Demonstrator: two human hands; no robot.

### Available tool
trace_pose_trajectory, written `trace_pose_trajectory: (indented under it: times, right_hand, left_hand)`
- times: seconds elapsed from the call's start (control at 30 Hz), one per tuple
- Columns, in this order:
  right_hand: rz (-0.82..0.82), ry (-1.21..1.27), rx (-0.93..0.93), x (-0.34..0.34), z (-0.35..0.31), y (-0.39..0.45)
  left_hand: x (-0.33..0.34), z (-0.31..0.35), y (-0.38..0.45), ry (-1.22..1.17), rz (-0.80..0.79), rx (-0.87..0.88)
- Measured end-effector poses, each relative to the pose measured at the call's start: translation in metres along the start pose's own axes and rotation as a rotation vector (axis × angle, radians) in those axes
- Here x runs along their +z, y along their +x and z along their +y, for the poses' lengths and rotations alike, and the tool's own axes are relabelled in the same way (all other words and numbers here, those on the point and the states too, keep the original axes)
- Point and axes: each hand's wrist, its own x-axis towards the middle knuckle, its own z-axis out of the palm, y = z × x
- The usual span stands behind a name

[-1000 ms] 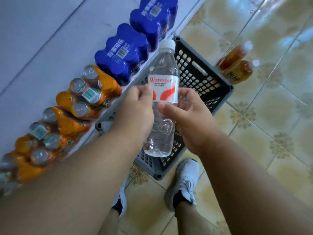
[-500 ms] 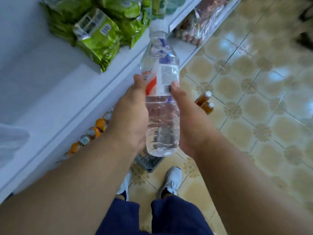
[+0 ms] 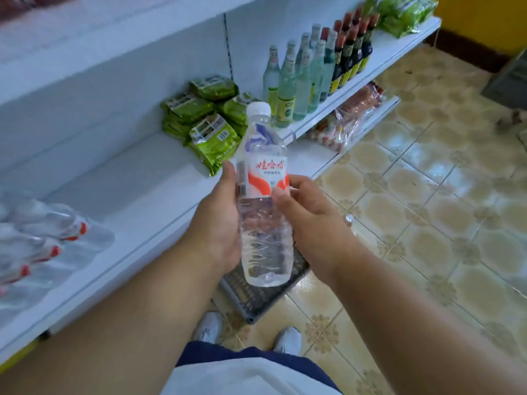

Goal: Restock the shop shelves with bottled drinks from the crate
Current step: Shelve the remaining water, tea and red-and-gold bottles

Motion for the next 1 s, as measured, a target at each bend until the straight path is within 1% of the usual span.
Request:
trace_pose_trajectory:
  times: [0.07, 0.2, 0.3, 0.37, 0.43, 0.57, 0.67, 0.73, 0.8, 0.9, 1.0]
  right_hand:
    - [-0.035, -0.042, -0.033, 0.015, -0.012, -0.002]
    - [-0.089, -0.12, -0.087, 0.042, -0.03, -0.003]
    - [-0.076, -0.229, -0.144, 0.067, -0.045, -0.002]
    - [-0.033, -0.304, -0.192, 0.09, -0.059, 0.002]
    - [-0.011, -0.364, -0.241, 0.117, -0.076, 0.008]
    - [-0.077, -0.493, -0.328, 0.186, -0.101, 0.022]
    - [-0.136, -0.591, -0.354, 0.243, -0.106, 0.032]
    - [-0.179, -0.648, -0.339, 0.273, -0.106, 0.038]
    - [-0.251, -0.762, -0.32, 0.301, -0.106, 0.044]
    - [-0.318, -0.968, -0.31, 0.326, -0.105, 0.048]
    - [-0.381, -1.115, -0.3, 0.332, -0.087, 0.044]
  left_hand:
    - [-0.006, 0.013, -0.011, 0.04, 0.028, 0.039]
    - [-0.022, 0.036, -0.03, 0.003, 0.055, 0.121]
    - [-0.046, 0.051, -0.046, 0.071, 0.147, 0.219]
    - [-0.07, 0.06, -0.058, 0.186, 0.215, 0.266]
    - [-0.096, 0.068, -0.07, 0.289, 0.233, 0.302]
    - [-0.157, 0.086, -0.094, 0.361, 0.246, 0.357]
    - [-0.209, 0.096, -0.108, 0.467, 0.285, 0.382]
    - [-0.237, 0.1, -0.114, 0.479, 0.31, 0.372]
    - [-0.264, 0.104, -0.121, 0.509, 0.328, 0.346]
    - [-0.293, 0.106, -0.127, 0.52, 0.293, 0.246]
    - [-0.314, 0.101, -0.127, 0.606, 0.246, 0.153]
